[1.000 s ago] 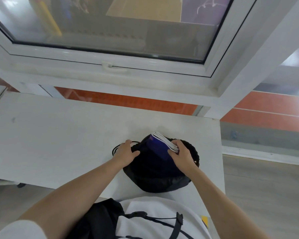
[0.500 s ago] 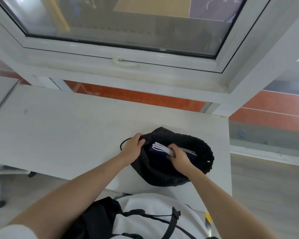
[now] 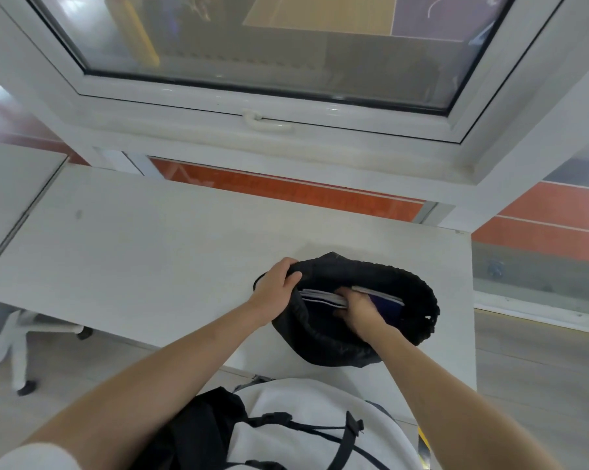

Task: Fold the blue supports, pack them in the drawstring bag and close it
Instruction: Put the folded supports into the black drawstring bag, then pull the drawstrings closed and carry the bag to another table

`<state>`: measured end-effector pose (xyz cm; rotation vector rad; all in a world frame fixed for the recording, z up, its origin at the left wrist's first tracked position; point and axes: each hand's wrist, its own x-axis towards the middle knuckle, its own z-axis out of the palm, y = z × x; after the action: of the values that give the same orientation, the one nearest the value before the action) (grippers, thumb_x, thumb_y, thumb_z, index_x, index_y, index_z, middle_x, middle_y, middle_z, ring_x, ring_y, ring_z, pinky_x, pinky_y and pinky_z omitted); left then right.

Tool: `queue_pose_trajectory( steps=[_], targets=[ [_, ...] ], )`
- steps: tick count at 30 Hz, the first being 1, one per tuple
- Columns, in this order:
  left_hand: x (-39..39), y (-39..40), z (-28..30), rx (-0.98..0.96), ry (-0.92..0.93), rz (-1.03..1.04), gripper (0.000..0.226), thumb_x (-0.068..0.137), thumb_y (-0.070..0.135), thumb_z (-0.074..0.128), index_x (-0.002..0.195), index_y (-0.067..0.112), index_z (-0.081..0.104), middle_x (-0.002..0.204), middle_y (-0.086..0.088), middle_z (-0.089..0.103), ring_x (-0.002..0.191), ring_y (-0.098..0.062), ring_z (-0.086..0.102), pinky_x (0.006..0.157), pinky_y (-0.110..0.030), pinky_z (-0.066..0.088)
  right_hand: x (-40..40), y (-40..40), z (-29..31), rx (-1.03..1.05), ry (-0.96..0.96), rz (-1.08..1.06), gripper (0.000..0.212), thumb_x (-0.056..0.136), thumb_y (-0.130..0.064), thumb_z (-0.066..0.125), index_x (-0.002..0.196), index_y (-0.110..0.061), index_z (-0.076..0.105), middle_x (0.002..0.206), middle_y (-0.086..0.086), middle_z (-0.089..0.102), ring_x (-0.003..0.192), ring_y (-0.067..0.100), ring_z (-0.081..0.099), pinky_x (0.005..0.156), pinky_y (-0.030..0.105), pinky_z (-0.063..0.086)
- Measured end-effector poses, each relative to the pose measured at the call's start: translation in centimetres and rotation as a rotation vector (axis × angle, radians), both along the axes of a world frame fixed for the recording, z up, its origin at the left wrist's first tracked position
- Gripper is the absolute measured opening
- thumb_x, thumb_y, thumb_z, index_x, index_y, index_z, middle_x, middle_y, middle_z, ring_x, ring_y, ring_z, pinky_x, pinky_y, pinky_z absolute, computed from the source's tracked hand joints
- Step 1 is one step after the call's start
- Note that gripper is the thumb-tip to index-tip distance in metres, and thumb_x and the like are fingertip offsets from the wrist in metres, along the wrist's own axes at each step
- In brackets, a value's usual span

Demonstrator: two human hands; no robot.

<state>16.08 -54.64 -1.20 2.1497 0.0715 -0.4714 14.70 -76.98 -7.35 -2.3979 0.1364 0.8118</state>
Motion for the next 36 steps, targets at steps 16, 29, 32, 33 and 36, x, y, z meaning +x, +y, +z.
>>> queue_pose_trajectory(
  steps=[16, 29, 32, 33, 36],
  targets=[
    [-0.1, -0.9, -0.7, 0.166, 0.097, 0.113, 0.037, 0.105, 0.05, 0.045, 0.09, 0.019, 0.057, 0.089, -0.001, 0.068, 0.085, -0.023, 0.065, 0.073, -0.039, 0.051, -3.6, -10.0, 5.5, -0.059, -0.462, -0.535, 0.049, 0.098, -0.033, 0.064, 0.142, -0.017, 0.049, 0.138, 0.0, 0.057, 0.129, 0.022, 0.051, 0.11, 0.043, 0.044],
    [2.3, 0.6, 2.3, -0.095, 0.016, 0.291, 0.033, 0.11, 0.038, 0.04, 0.098, 0.013, 0.057, 0.091, -0.005, 0.064, 0.082, -0.022, 0.06, 0.071, -0.035, 0.05, -2.2, -9.2, 9.3, 0.09, -0.299, -0.513, 0.033, 0.108, -0.033, 0.043, 0.08, -0.017, 0.049, 0.075, 0.005, 0.062, 0.068, 0.023, 0.057, 0.057, 0.033, 0.041],
    [3.6, 0.4, 3.7, -0.204, 0.016, 0.344, 0.031, 0.107, 0.039, 0.042, 0.095, 0.015, 0.058, 0.087, -0.003, 0.061, 0.081, -0.022, 0.06, 0.075, -0.041, 0.052, -1.0, -8.2, 11.7, 0.206, -0.326, -0.53, 0.028, 0.109, -0.034, 0.043, 0.092, -0.018, 0.058, 0.084, 0.003, 0.067, 0.077, 0.02, 0.063, 0.059, 0.029, 0.044],
    [4.0, 0.2, 4.3, -0.239, 0.017, 0.349, 0.03, 0.108, 0.038, 0.043, 0.095, 0.015, 0.058, 0.085, -0.002, 0.06, 0.078, -0.02, 0.058, 0.071, -0.038, 0.051, -0.7, -7.9, 12.2, 0.244, -0.344, -0.528, 0.026, 0.109, -0.033, 0.044, 0.094, -0.018, 0.06, 0.085, 0.002, 0.069, 0.079, 0.019, 0.064, 0.06, 0.03, 0.047],
    [4.6, -0.4, 6.2, -0.347, -0.03, 0.338, 0.027, 0.109, 0.031, 0.045, 0.094, 0.015, 0.06, 0.078, 0.005, 0.058, 0.069, -0.011, 0.055, 0.06, -0.026, 0.045, 0.2, -7.2, 13.6, 0.323, -0.4, -0.537, 0.026, 0.107, -0.032, 0.047, 0.091, -0.019, 0.063, 0.082, 0.001, 0.071, 0.076, 0.02, 0.066, 0.065, 0.037, 0.053]
  ],
)
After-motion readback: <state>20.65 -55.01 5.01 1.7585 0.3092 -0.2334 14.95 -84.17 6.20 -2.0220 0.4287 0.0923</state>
